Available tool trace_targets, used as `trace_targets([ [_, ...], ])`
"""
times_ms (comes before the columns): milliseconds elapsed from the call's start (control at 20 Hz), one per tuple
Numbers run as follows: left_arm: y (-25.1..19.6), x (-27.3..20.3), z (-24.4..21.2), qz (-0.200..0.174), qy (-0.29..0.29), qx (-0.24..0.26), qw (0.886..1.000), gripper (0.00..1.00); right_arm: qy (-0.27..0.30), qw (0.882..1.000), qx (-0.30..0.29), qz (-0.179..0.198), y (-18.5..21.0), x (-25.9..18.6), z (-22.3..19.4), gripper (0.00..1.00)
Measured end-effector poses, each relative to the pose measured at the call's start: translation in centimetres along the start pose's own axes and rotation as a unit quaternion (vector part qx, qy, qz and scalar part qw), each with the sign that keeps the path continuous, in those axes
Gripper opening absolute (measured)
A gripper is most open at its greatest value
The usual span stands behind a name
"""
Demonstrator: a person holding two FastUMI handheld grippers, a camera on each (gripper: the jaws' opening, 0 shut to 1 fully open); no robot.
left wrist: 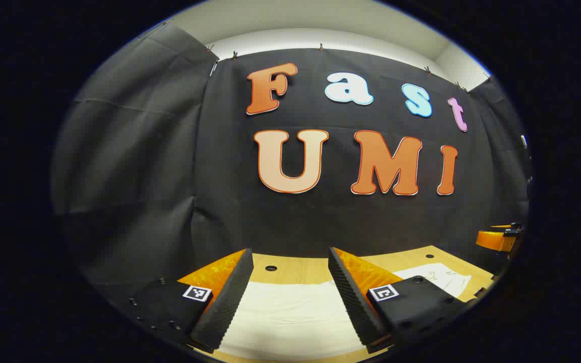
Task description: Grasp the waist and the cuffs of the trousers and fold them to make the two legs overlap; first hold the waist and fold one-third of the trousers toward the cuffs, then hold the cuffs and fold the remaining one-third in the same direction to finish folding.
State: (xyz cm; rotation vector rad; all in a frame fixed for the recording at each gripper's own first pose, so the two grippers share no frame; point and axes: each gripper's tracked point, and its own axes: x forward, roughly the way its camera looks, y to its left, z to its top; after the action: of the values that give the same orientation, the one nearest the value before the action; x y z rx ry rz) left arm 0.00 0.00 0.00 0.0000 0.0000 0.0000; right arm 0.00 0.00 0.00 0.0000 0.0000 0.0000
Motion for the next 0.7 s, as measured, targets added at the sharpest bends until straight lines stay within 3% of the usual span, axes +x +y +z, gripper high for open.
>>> trace_targets([
  [350, 0.8, 2.9, -0.3, 0.019, 0.01, 0.009, 1.0, 0.98, -0.007, 0.999, -0.047, -0.023, -2.6, 1.0, 0.7, 0.98],
  [700, -2.0, 4.1, 2.1, 0.066, -0.014, -0.003, 0.998, 0.98, -0.015, 0.999, -0.042, 0.008, -6.1, 4.6, 2.8, 0.98],
])
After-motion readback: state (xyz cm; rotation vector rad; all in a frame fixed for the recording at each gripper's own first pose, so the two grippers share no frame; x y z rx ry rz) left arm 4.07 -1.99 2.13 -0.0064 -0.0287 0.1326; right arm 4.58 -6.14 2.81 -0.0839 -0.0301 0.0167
